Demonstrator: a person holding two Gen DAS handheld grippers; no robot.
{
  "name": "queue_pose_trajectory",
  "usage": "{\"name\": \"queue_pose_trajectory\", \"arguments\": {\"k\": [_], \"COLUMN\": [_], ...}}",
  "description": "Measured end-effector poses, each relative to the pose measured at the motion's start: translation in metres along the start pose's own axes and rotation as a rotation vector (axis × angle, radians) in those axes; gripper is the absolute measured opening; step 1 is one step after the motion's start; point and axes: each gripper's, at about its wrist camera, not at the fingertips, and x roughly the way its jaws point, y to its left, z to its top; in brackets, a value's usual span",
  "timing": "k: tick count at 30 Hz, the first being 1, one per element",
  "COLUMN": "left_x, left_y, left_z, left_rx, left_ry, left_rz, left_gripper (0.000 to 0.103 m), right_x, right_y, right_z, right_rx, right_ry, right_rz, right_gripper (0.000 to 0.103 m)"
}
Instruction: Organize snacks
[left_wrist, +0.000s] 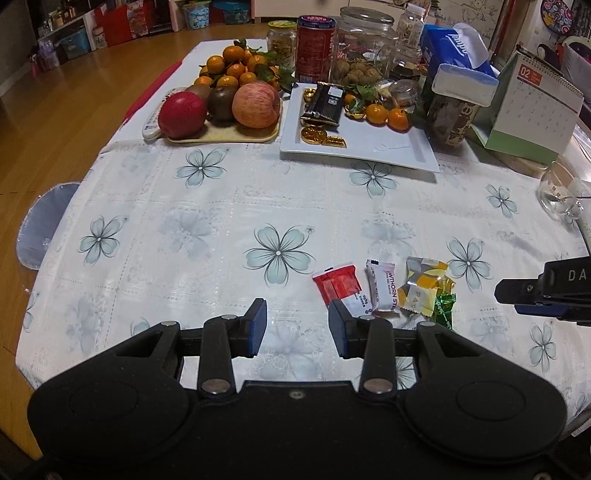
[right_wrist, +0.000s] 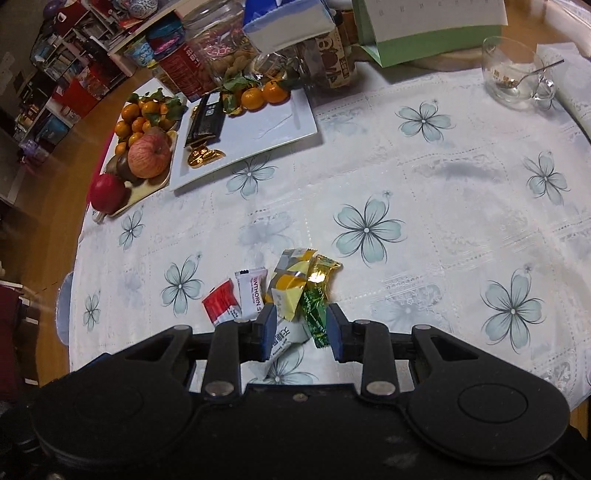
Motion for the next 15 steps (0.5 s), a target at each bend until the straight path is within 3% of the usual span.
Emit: {"name": "queue_pose_trajectory", "arguments": {"k": [6, 10, 15], "left_x": [0.034, 0.047, 0.059], "left_y": [-0.003, -0.003, -0.006], "left_z": [0.017, 0.022, 0.024], "left_rx": [0.005, -0.022, -0.030], "left_ry": [0.074, 0.152, 0.194], "left_rz": [-0.002, -0.086, -0.093], "left_gripper": [0.047, 0.045, 0.045], "right_x": [0.036, 0.058, 0.082], "right_y": [-0.010, -0.006, -0.003], "right_z": [0.007, 0.005, 0.004], "right_rx": [0.027, 0.002, 0.017], "right_ry": [0.055, 0.092, 0.171], "right_rz": [-0.005, -0.048, -0.044], "right_gripper": [0.033, 0.033, 0.033]}}
